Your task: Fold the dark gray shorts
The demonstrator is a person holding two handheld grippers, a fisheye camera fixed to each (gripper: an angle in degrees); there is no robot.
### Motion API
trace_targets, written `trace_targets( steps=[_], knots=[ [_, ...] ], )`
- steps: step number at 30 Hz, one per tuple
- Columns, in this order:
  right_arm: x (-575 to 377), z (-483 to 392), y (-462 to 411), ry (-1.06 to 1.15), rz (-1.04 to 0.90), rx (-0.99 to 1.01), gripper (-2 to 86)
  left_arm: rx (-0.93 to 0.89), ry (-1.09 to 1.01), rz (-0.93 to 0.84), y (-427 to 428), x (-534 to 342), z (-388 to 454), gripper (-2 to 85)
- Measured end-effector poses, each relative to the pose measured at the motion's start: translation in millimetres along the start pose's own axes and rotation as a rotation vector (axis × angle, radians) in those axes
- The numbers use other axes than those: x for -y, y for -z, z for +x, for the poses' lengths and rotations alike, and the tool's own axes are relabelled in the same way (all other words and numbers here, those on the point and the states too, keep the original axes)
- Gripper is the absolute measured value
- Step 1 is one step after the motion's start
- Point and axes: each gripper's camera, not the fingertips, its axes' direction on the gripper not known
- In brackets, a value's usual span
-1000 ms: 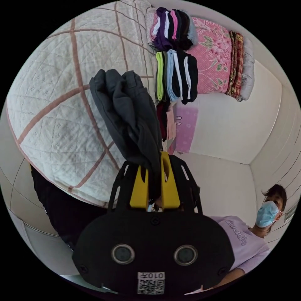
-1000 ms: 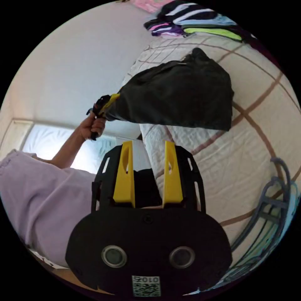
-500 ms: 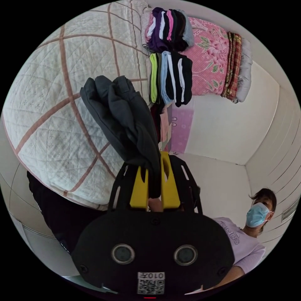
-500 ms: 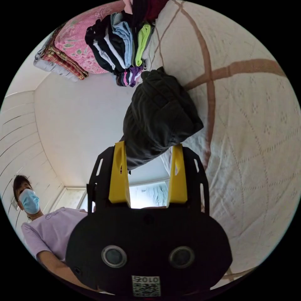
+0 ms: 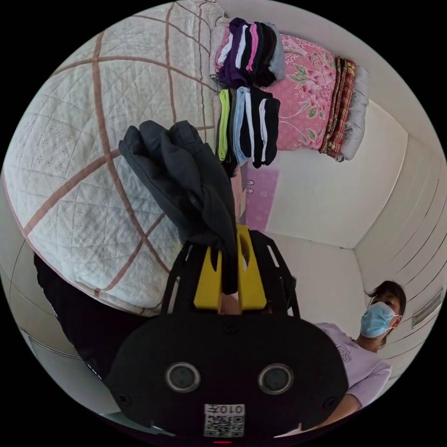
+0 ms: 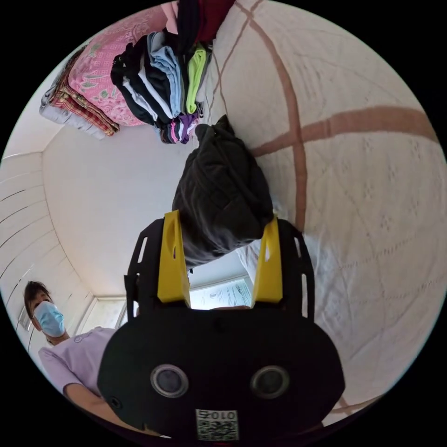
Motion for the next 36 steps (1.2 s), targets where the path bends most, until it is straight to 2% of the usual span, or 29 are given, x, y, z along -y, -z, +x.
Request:
trace_targets(
  steps=[6, 11, 16, 18, 23, 30, 36],
  knots=[
    [14, -10, 21, -0.063, 0.004, -0.031, 14.1, 0.014, -0.003, -0.012, -24, 34, 10, 8.2],
    [12, -46, 43, 0.020, -0.057, -0.147, 8.2, 0.058, 0.009, -0.076, -50, 66, 15, 8.0],
    [-4, -76, 64, 0.101, -0.087, -0.230, 6.7, 0.117, -0.013, -0.186, -82, 87, 30, 7.9],
    [-13, -88, 73, 0.119, -0.074, -0.227, 6.2, 0.173, -0.077, -0.228, -96, 99, 53, 7.8],
    [-43, -143, 112, 0.211, -0.021, -0.211, 5.3, 0.377, -0.390, -0.436, -161, 147, 171, 7.8],
    [-85, -199, 192, 0.265, 0.161, -0.211, 5.0, 0.350, -0.610, -0.628, -276, 197, 282, 7.7],
    [-66, -257, 280, 0.352, 0.351, -0.257, 4.9, 0.300, -0.757, -0.732, -417, 267, 381, 7.6]
  ],
)
